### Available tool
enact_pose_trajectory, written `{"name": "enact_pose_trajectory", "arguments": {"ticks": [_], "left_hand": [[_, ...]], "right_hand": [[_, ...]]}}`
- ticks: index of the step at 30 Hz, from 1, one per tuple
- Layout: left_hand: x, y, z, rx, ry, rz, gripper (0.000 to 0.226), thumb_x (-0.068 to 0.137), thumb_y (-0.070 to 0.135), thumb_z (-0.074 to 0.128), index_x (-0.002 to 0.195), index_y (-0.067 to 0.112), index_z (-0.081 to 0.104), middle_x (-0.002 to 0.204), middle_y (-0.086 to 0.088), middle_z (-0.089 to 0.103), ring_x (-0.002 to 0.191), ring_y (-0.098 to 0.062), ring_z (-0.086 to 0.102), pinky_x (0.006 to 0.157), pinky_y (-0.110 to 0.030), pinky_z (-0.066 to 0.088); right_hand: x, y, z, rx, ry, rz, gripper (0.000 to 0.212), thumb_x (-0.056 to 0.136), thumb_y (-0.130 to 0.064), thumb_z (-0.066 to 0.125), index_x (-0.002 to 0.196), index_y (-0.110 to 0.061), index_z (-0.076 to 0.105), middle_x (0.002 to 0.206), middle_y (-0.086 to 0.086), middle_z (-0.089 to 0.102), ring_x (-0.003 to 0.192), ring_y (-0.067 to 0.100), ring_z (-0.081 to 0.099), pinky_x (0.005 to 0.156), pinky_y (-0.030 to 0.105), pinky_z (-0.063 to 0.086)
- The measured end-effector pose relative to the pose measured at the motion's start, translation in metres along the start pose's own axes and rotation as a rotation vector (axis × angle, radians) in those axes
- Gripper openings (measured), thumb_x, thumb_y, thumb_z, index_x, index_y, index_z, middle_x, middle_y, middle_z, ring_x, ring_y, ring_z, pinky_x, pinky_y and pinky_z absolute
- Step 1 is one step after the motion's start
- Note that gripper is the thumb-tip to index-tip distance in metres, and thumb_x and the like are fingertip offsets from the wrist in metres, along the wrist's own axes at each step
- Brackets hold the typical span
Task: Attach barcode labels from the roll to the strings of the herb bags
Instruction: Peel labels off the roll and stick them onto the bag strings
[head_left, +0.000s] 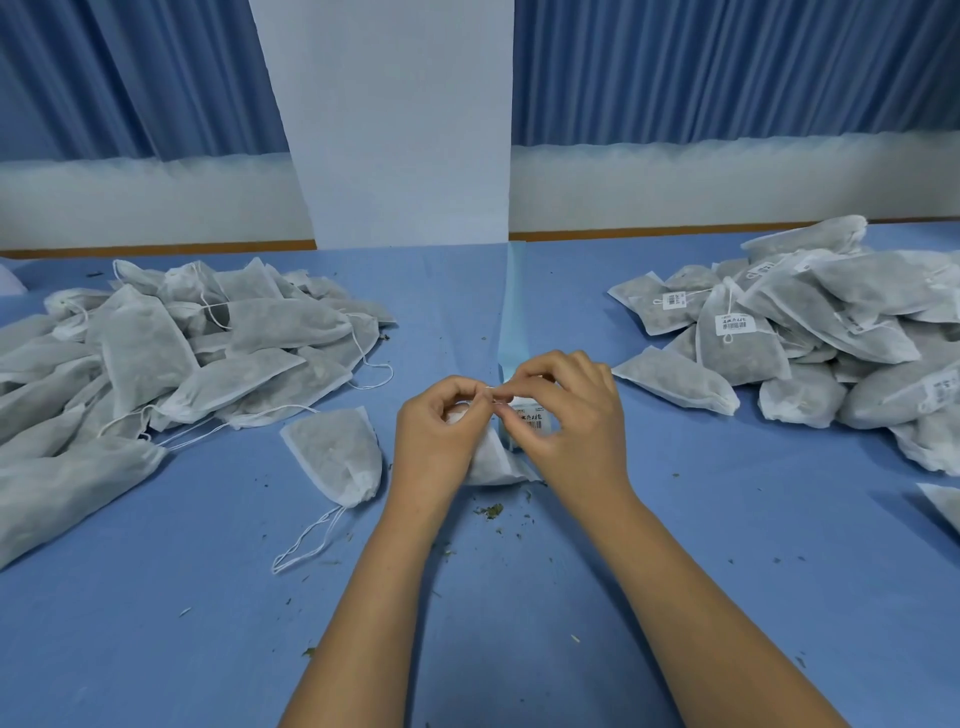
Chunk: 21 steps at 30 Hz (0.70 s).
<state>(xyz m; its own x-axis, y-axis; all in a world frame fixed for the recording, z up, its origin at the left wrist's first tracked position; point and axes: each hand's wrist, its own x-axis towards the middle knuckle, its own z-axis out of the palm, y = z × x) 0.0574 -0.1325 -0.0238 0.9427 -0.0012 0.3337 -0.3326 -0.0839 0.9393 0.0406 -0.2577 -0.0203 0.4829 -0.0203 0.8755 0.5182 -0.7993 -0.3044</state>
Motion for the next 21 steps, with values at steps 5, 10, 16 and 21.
{"name": "enact_pose_trajectory", "arguments": {"ticks": [5,10,16,21], "left_hand": [[0.0,0.001,0.0,0.004,0.007,-0.011,0.022,0.09,0.004,0.062,0.072,0.016,0.067,0.059,0.018,0.062,0.054,0.005,0.051,0.055,-0.006,0.036],[0.0,0.001,-0.001,-0.02,-0.012,-0.003,0.014,0.09,0.008,0.065,0.079,0.01,0.073,0.069,0.013,0.069,0.062,0.005,0.057,0.061,-0.006,0.039],[0.001,0.004,-0.006,-0.03,-0.092,-0.005,0.012,0.087,0.017,0.07,0.079,0.022,0.075,0.078,0.013,0.073,0.069,0.003,0.061,0.065,-0.007,0.042],[0.001,0.005,-0.011,-0.015,-0.096,-0.027,0.009,0.085,0.017,0.072,0.078,0.02,0.077,0.082,0.008,0.075,0.08,-0.001,0.065,0.073,-0.007,0.045]], "right_hand": [[-0.001,0.004,0.0,-0.011,-0.011,0.036,0.008,0.078,-0.023,0.074,0.076,-0.016,0.075,0.079,-0.001,0.066,0.074,0.022,0.059,0.07,0.034,0.039],[-0.002,0.007,-0.001,-0.018,0.0,0.045,0.005,0.079,-0.017,0.073,0.076,-0.014,0.075,0.079,-0.001,0.066,0.075,0.019,0.058,0.073,0.031,0.037],[0.002,0.005,-0.007,0.397,-0.064,0.438,0.012,0.083,-0.004,0.067,0.074,-0.012,0.067,0.08,-0.006,0.061,0.076,0.007,0.052,0.077,0.021,0.039],[0.009,0.013,-0.016,0.57,0.051,0.687,0.022,0.089,-0.004,0.061,0.072,-0.019,0.062,0.077,-0.006,0.06,0.075,0.012,0.052,0.072,0.018,0.04]]}}
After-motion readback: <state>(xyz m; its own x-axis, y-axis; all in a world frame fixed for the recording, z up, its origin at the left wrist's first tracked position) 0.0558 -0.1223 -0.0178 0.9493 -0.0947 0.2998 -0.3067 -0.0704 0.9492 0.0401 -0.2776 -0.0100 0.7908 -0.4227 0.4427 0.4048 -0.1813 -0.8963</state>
